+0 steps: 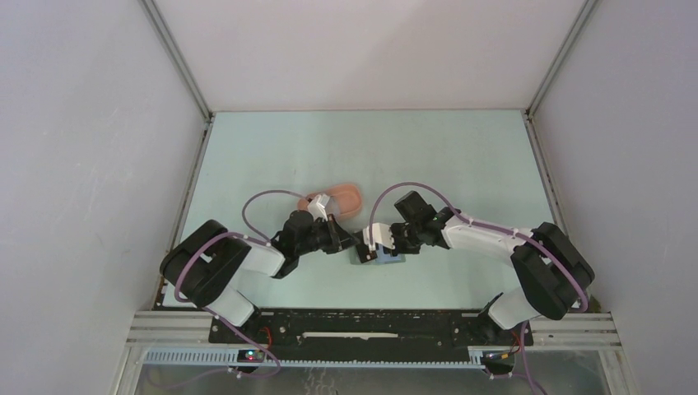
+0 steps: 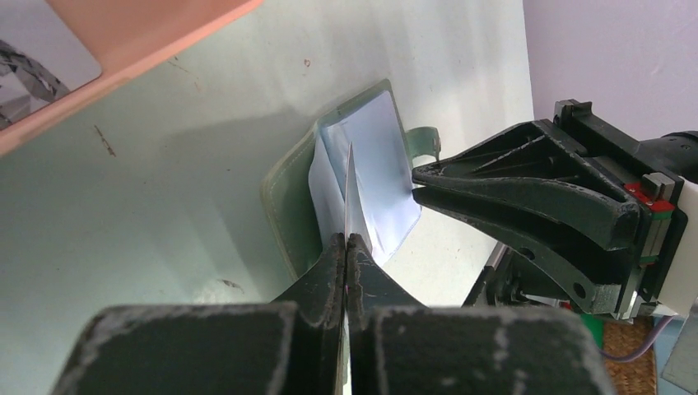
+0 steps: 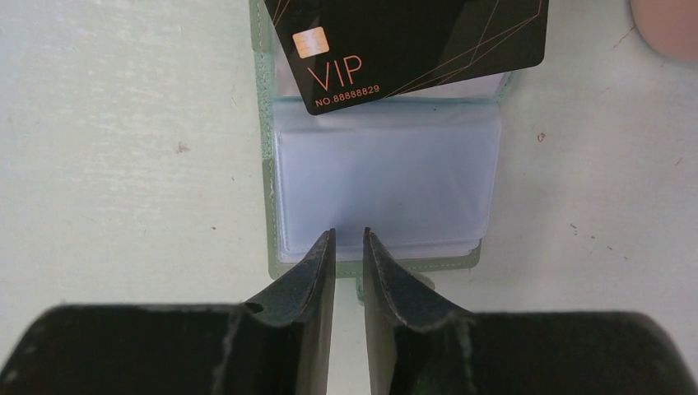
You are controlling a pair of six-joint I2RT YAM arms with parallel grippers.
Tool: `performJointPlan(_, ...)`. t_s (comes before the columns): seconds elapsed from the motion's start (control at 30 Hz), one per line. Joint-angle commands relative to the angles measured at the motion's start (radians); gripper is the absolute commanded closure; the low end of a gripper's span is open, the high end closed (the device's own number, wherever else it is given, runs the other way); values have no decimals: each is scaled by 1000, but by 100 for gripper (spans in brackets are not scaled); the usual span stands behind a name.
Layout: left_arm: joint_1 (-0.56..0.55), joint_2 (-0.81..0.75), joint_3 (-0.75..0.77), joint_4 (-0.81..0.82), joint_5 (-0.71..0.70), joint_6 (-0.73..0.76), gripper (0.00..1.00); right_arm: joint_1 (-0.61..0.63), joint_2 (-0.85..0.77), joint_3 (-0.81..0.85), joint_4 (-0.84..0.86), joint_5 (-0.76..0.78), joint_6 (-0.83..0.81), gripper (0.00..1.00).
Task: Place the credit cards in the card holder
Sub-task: Insert the credit card into the card holder.
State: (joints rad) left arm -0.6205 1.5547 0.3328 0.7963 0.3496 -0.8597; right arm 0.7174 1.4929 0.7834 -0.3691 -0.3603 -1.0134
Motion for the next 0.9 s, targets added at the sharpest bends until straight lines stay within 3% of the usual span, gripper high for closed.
performJointPlan(0.0, 4, -19, -26, 21, -27, -12, 100, 14, 10, 2, 18, 19, -18, 73)
performJointPlan(0.87, 0, 109, -20, 187, 2, -101, 100, 34, 42, 14, -2, 37, -22, 71)
